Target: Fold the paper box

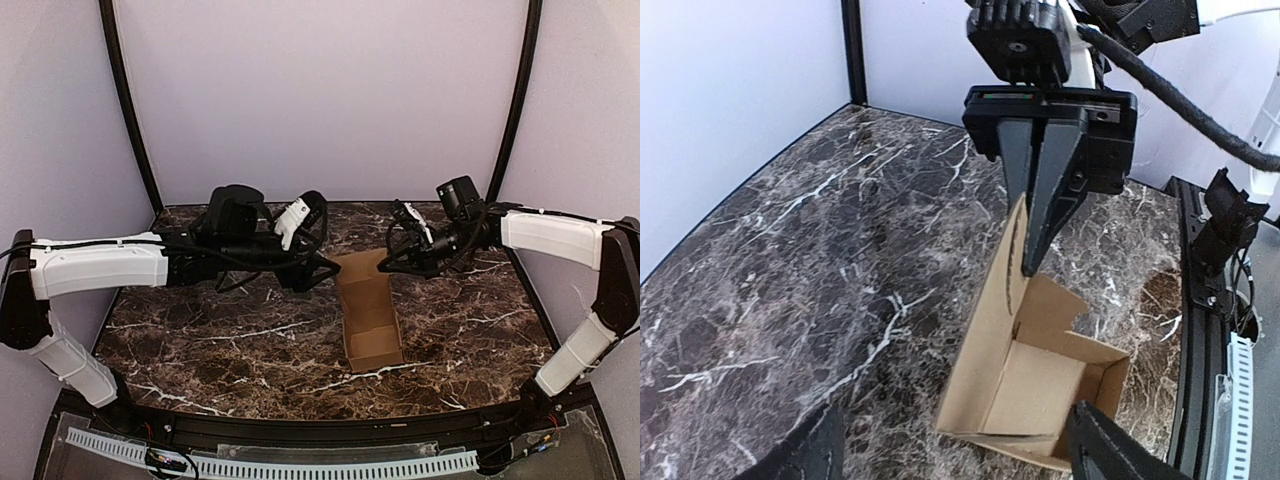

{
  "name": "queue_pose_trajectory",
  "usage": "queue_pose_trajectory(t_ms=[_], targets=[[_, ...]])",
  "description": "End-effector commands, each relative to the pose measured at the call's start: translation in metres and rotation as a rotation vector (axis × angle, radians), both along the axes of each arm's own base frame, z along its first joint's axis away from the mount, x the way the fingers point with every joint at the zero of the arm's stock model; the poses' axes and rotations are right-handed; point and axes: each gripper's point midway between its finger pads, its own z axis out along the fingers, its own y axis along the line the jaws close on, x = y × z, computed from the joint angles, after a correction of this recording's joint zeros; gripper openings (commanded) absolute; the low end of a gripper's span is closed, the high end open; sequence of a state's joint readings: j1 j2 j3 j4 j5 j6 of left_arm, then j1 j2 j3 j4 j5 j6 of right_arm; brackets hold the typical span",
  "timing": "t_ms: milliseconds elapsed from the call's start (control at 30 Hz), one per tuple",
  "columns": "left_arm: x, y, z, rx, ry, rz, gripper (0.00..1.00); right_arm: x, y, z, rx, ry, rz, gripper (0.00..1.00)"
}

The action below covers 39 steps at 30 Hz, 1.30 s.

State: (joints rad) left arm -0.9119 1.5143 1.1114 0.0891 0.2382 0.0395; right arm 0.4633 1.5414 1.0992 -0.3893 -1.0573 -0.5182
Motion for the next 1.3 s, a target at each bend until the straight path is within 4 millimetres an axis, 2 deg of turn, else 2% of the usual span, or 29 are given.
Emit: queue_pose_trajectory(t_ms=[0,33,67,100,200,300,400,567,767,900,1067,1267], targets=[[0.011,0.022,0.014,0.111,-0.013,0.072,0.78,0.005,0.009,-0.005,-0.026,-0.124,0.023,0.00],[0.014,0.020,0.029,0.110,-0.020,0.040,0.77,0.004,0.010,-0.008,-0.036,-0.135,0.028,0.00],[0.011,0.022,0.008,0.189,0.042,0.013,0.76,0.002,0.011,-0.010,-0.045,-0.147,0.032,0.00],[0.012,0.017,0.025,0.182,0.028,-0.033,0.72,0.001,0.012,-0.012,-0.052,-0.160,0.035,0.00],[0.002,0.009,0.011,0.264,0.106,-0.137,0.68,-0.001,0.014,-0.014,-0.064,-0.193,0.042,0.01],[-0.008,-0.001,0.008,0.242,0.141,-0.223,0.62,-0.003,0.015,-0.014,-0.063,-0.206,0.042,0.02],[-0.008,-0.009,0.005,0.236,0.155,-0.251,0.52,-0.004,0.014,-0.016,-0.069,-0.217,0.041,0.04],[-0.008,-0.014,-0.003,0.263,0.175,-0.278,0.47,-0.007,0.012,-0.017,-0.077,-0.226,0.041,0.11],[-0.005,-0.021,-0.009,0.306,0.154,-0.283,0.31,-0.008,0.012,-0.018,-0.083,-0.220,0.047,0.14],[-0.001,-0.026,-0.007,0.312,0.137,-0.275,0.27,-0.010,0.012,-0.019,-0.089,-0.217,0.053,0.13],[0.002,-0.031,0.000,0.316,0.115,-0.295,0.27,-0.011,0.012,-0.019,-0.095,-0.216,0.055,0.13],[0.003,-0.031,-0.016,0.413,0.138,-0.319,0.21,-0.011,0.012,-0.017,-0.094,-0.219,0.054,0.13]])
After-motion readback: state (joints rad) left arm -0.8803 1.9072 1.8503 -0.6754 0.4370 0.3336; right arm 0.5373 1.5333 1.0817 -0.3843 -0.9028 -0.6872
